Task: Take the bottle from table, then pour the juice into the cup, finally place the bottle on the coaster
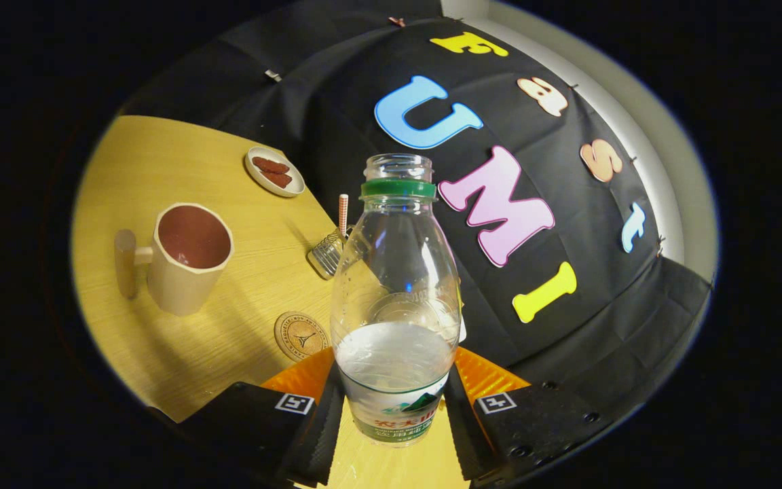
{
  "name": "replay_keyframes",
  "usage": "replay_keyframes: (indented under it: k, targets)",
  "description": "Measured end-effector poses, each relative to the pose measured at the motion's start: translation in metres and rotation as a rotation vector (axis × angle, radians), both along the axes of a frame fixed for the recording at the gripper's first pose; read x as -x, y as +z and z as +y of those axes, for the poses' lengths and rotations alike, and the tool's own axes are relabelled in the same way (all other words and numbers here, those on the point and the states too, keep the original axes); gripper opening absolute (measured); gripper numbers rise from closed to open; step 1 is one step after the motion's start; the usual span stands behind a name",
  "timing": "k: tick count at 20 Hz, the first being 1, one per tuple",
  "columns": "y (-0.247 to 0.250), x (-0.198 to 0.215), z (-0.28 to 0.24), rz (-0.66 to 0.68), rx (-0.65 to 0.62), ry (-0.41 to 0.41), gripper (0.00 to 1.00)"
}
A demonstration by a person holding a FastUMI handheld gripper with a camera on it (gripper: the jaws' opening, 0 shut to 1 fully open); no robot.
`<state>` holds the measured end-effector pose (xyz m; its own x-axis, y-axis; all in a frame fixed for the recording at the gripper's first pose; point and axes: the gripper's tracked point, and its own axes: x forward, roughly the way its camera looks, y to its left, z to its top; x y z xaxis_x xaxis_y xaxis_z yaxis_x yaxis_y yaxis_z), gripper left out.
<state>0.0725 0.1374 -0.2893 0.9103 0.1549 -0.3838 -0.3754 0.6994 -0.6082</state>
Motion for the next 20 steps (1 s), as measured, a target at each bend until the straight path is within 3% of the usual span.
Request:
replay_keyframes:
  k: [8,20]
  targets:
    - [-0.007,-0.005,0.021,-0.016,0.201,0.125,0.71]
    - [-0.022,-0.008,0.030,-0.029,0.415,0.223,0.71]
